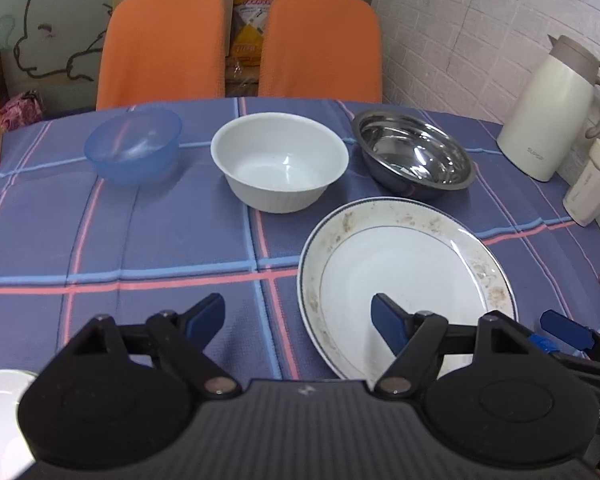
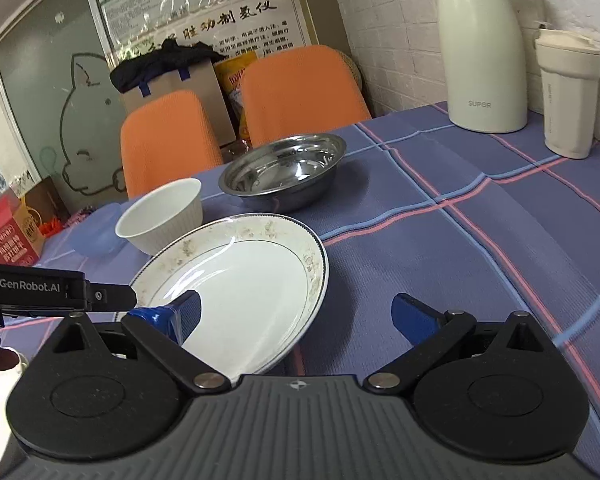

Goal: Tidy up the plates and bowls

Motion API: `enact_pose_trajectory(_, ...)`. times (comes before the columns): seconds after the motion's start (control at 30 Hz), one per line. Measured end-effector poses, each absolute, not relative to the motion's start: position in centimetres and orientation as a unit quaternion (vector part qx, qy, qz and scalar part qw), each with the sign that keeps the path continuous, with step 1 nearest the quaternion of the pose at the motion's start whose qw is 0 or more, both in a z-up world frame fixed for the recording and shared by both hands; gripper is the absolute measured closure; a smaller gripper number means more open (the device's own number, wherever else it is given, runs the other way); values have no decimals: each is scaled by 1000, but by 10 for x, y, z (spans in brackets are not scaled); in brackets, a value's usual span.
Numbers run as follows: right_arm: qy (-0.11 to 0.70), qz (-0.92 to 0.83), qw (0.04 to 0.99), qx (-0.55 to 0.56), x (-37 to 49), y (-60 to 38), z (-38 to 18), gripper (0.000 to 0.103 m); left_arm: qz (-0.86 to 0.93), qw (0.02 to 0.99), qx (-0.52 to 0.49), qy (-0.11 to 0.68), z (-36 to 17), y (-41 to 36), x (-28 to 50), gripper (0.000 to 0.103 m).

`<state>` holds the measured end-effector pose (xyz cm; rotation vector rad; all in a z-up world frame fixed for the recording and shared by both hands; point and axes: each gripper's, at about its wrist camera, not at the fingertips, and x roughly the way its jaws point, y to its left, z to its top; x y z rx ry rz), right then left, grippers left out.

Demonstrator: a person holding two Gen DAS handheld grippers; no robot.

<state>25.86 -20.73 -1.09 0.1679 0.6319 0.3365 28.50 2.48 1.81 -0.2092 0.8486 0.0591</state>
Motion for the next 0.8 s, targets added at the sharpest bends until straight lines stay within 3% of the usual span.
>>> enact_pose_trajectory(0.1, 338, 164, 925, 61, 278, -196, -23, 13, 39, 898, -112, 423, 7, 28, 302, 29)
enact_pose_trajectory(0.3, 320, 162, 933, -21, 276, -177, -30, 12, 52, 894, -90, 437, -8, 26, 316, 28)
enact_pose_trajectory(0.8, 320, 171, 932, -28, 278, -176, -27, 12, 47, 904, -66, 419, -13, 25, 312, 21)
